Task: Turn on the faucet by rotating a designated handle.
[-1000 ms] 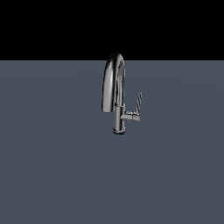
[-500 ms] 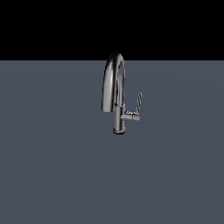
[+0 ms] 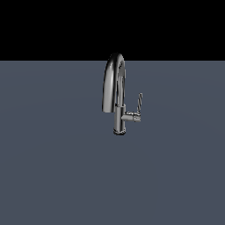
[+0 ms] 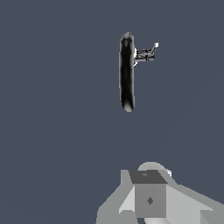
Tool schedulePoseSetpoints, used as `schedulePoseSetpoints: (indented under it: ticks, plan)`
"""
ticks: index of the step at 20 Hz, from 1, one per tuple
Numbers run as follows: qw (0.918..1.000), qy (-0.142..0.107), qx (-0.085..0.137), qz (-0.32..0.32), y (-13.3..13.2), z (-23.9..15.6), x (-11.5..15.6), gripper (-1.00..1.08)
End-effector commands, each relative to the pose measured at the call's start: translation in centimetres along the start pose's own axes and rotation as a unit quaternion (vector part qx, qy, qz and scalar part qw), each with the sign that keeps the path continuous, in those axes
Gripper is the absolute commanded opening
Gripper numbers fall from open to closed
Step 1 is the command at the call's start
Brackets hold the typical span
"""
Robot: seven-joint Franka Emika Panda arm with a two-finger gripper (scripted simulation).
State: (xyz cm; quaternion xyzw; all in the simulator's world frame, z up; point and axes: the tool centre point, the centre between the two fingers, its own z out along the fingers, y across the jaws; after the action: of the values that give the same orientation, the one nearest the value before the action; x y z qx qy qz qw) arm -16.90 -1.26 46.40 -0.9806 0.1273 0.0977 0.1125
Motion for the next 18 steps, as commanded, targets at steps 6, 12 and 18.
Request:
schedulePoseSetpoints:
  ticks: [6,12,18]
  plan:
    - [0.9941,-0.053,0.068,0.067,0.5,0.7,4.8,-1.0]
    - [0.98,-0.096,0.124,0.122,1.4,1.7,8.6,-1.0]
    - [0.9565,-0.141,0.183,0.178,2.5,3.2,12.3,-1.0]
